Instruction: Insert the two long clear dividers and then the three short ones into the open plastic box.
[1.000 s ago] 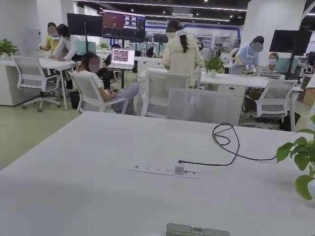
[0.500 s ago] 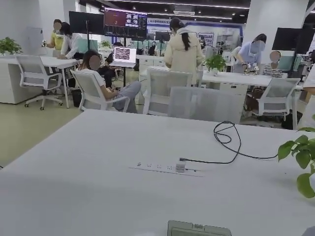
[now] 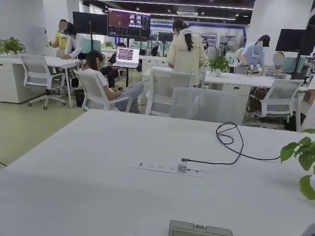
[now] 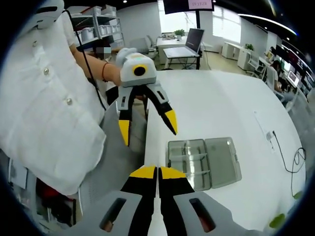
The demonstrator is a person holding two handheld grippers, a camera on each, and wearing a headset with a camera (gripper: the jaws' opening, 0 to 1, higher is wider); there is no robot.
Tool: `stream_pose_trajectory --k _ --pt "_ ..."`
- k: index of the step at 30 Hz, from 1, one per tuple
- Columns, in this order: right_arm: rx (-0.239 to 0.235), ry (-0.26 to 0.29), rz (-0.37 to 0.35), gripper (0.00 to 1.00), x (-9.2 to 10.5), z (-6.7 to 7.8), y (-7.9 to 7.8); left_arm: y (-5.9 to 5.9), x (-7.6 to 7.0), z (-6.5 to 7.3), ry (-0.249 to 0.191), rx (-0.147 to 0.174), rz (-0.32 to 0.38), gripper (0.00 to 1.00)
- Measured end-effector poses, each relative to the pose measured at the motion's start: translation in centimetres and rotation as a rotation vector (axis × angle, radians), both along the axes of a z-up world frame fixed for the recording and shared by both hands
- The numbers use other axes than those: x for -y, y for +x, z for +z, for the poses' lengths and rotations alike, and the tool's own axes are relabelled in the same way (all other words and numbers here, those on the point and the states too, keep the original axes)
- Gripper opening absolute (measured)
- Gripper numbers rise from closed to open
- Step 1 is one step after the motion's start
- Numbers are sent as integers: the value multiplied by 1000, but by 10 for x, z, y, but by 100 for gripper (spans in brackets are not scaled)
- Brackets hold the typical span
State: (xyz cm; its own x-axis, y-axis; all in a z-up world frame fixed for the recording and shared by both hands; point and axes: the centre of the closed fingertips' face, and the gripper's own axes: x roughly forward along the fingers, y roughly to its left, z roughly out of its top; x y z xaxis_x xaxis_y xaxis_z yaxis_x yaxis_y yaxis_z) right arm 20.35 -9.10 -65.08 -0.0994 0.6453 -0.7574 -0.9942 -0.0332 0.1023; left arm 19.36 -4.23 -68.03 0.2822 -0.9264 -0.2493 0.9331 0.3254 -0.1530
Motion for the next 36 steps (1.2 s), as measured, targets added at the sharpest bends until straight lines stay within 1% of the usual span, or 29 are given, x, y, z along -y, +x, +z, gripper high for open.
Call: stream_pose_trajectory --k 2,4,7,9,10,12,14,16,19,22,24,26,29,31,33,36 --pt "3 -7 -9 3 2 -4 5 1 -4 -3 9 5 9 62" --pt "11 -18 -13 3 4 -8 10 2 -9 -7 12 0 17 64" --pt "18 -30 -22 3 7 -14 18 2 -15 -11 17 0 30 71" --pt "23 -39 -27 3 6 -17 21 3 -19 -15 29 -4 39 76" --pt "25 -42 -30 3 6 -19 23 3 -20 -16 32 0 40 77" --pt "33 -53 -34 3 6 -25 28 3 -24 -21 40 -11 45 78" --pt "38 -60 -33 3 6 -31 33 2 -25 -24 42 -7 42 81" --pt "34 -67 -37 3 5 -38 38 2 -26 -27 45 -17 41 84" --pt "56 -101 -29 3 8 -50 47 2 -29 -34 59 -20 39 86" --pt "51 -106 -37 3 7 -61 54 2 -31 -38 59 -32 43 86" --pt "60 -120 -38 3 8 -67 57 2 -32 -40 61 -38 45 87" --pt "77 -147 -28 3 9 -77 61 2 -32 -41 63 -41 44 88" --pt "85 -169 -22 3 11 -89 65 1 -33 -44 61 -49 45 88" --pt "89 -186 -15 3 12 -95 66 1 -33 -46 62 -57 46 89" --pt "86 -190 -12 3 11 -100 66 0 -33 -47 63 -61 43 88" --pt "81 -192 -13 3 10 -104 68 1 -32 -48 61 -65 43 88"
